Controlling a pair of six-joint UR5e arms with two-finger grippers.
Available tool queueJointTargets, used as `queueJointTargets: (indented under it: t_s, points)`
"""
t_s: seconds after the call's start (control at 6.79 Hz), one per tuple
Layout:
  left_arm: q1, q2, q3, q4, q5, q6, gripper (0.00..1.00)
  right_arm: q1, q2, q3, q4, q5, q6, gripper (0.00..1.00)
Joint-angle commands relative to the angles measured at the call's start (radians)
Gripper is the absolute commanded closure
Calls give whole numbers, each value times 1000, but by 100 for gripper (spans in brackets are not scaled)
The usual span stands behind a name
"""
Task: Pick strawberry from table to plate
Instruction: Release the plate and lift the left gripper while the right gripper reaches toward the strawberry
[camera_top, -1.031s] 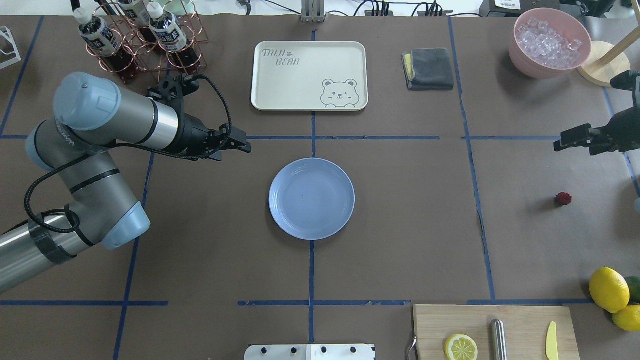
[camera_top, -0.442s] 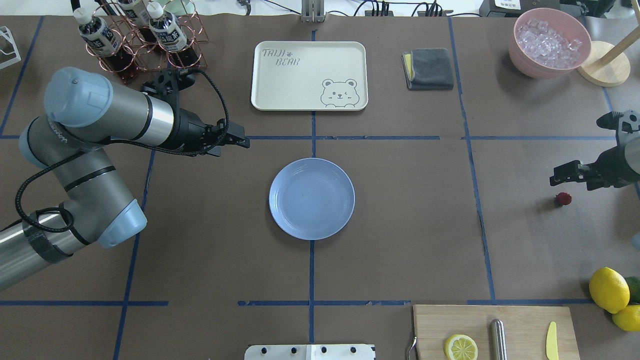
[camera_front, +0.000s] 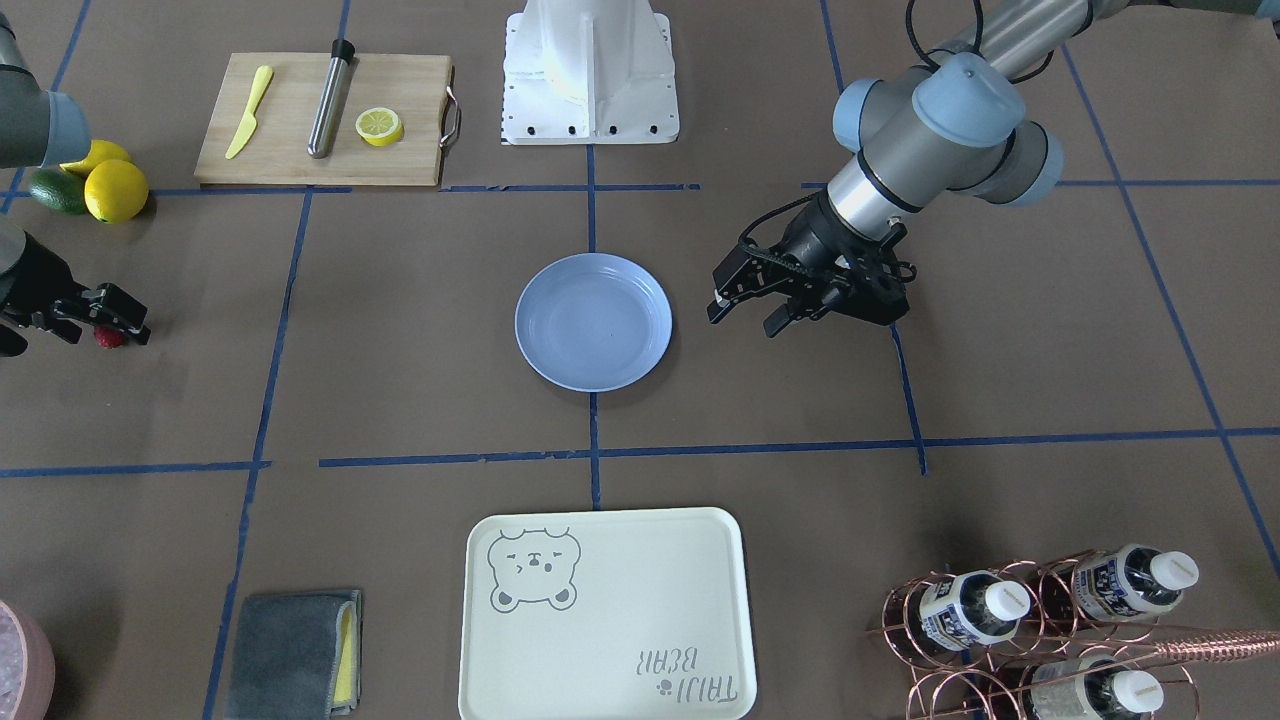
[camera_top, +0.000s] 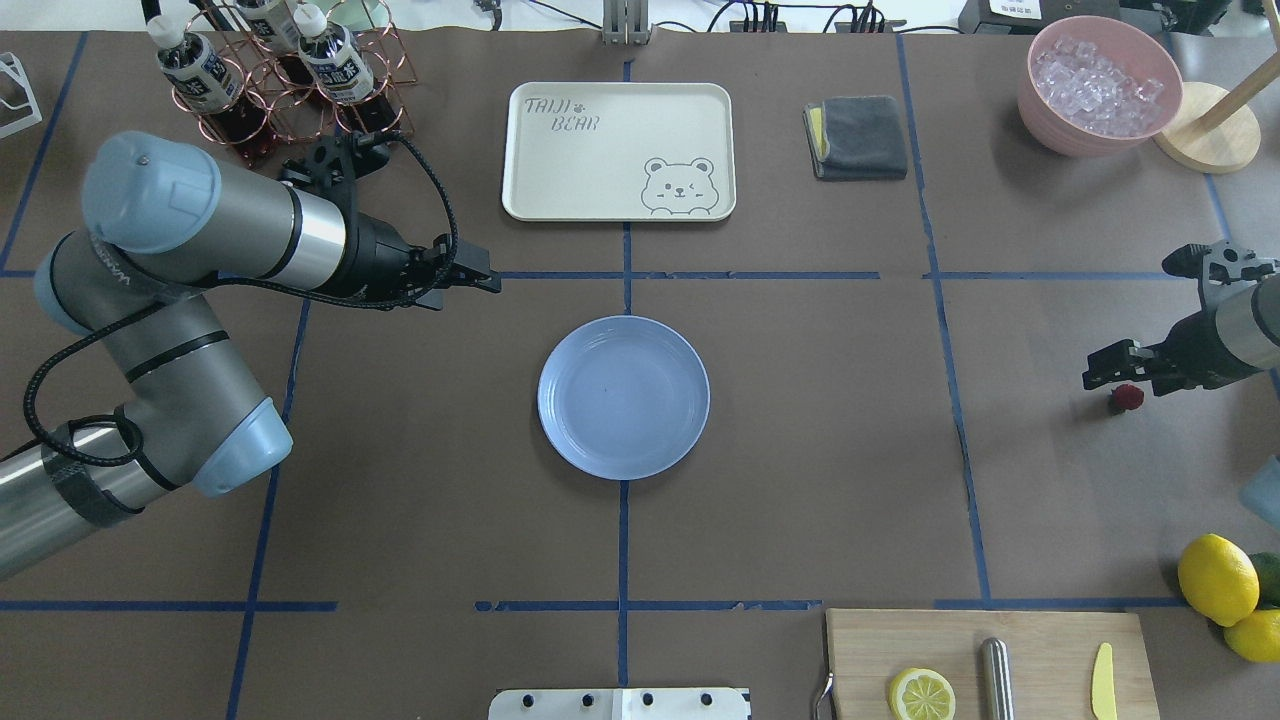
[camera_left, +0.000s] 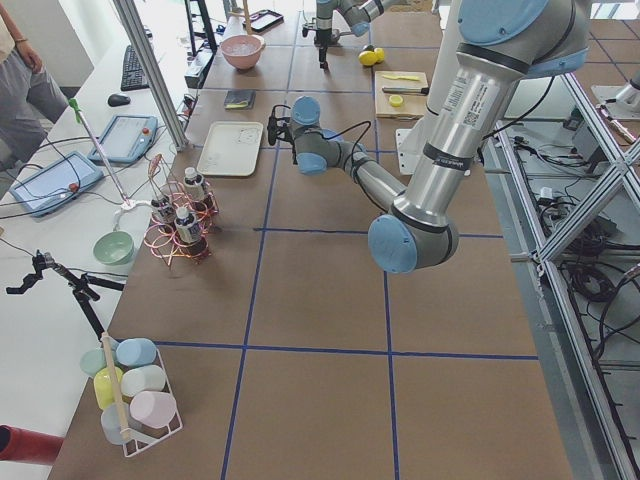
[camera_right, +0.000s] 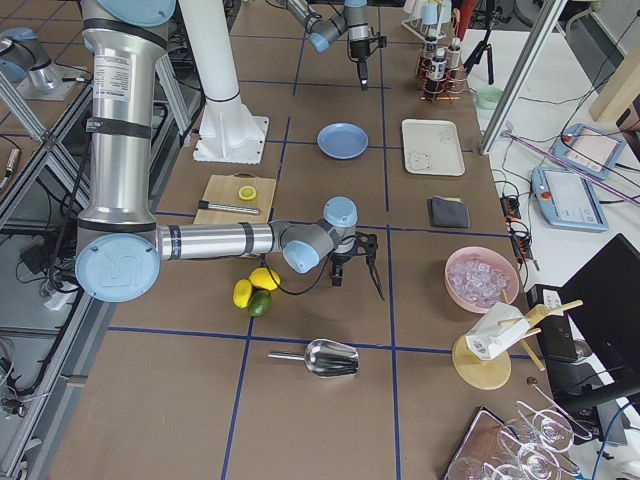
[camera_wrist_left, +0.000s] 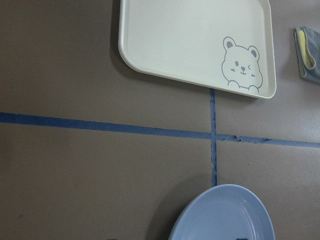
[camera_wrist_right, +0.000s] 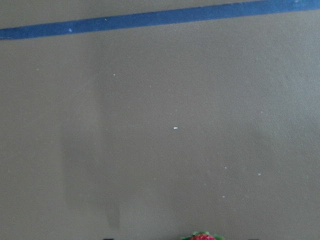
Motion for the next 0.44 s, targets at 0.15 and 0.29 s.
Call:
queueJointTargets:
  t_s: [0.15, 0.29]
  points:
    - [0, 1, -1, 0, 4, 0, 16, -4, -11, -2, -2, -5, -1, 22]
    - [0, 1, -1, -2, 4, 0, 16, -4, -19, -1, -2, -5, 0, 22]
